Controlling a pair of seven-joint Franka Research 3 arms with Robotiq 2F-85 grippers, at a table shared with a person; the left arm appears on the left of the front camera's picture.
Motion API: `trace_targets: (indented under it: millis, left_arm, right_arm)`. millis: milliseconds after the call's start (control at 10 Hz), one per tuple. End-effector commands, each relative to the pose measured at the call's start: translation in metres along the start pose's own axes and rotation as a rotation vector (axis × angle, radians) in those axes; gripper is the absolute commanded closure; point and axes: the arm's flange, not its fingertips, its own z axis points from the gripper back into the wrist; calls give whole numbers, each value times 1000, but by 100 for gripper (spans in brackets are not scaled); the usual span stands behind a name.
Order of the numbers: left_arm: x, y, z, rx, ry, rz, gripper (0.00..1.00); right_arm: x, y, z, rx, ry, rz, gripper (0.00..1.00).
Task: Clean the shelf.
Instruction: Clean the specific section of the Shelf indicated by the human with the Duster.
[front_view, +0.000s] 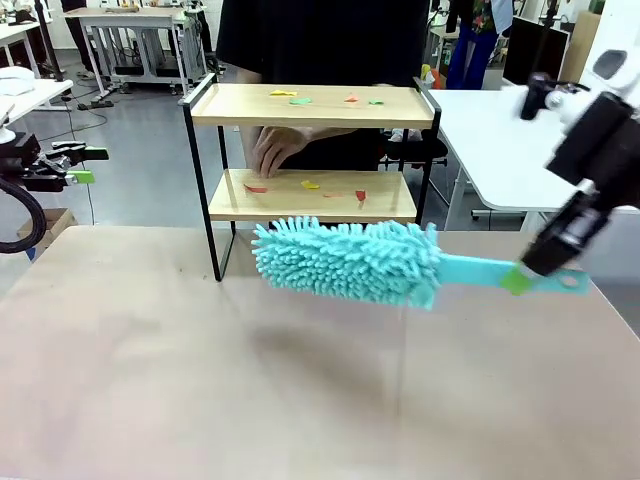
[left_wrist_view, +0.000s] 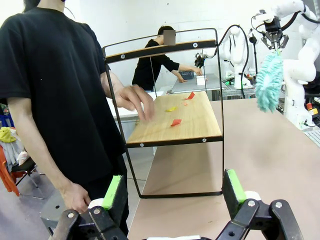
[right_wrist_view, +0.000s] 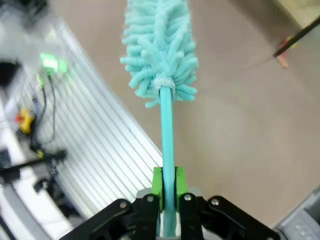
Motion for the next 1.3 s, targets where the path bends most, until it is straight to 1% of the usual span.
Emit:
trace_targets:
  millis: [0,100,300,400,500,600,800,900,1000,1200]
  left_arm:
    - [2,-1,0,1,-2,-4,0]
    - [2,-1,0,1,-2,-4,0]
    - [2,-1,0,1,-2,-4,0]
    - [2,-1,0,1,-2,-4,0]
    - [2,-1,0,1,-2,-4,0]
    - [2,-1,0,1,-2,-4,0]
    - [2,-1,0,1,-2,-4,0]
    - [2,-1,0,1,-2,-4,0]
    - [2,-1,0,1,-2,-4,0]
    - [2,-1,0,1,-2,-4,0]
  right_arm:
    - [22,31,-24,-125,-103,-162,87]
    - [30,47,-35,-163,-146,-209,87]
    - [44,67,-53,-234,-232,-291,87]
    - [51,73,-60,-232,-260,-296,87]
    - [54,73,-59,-197,-241,-305,87]
    - [42,74,-49,-204,-222,-268,87]
    - [42,74,-49,-204,-222,-268,87]
    - [47,75,-57,-202,-219,-274,87]
    - [65,90,-60,-185,-253,-278,87]
    - [92,90,-74,-159,-264,-309,87]
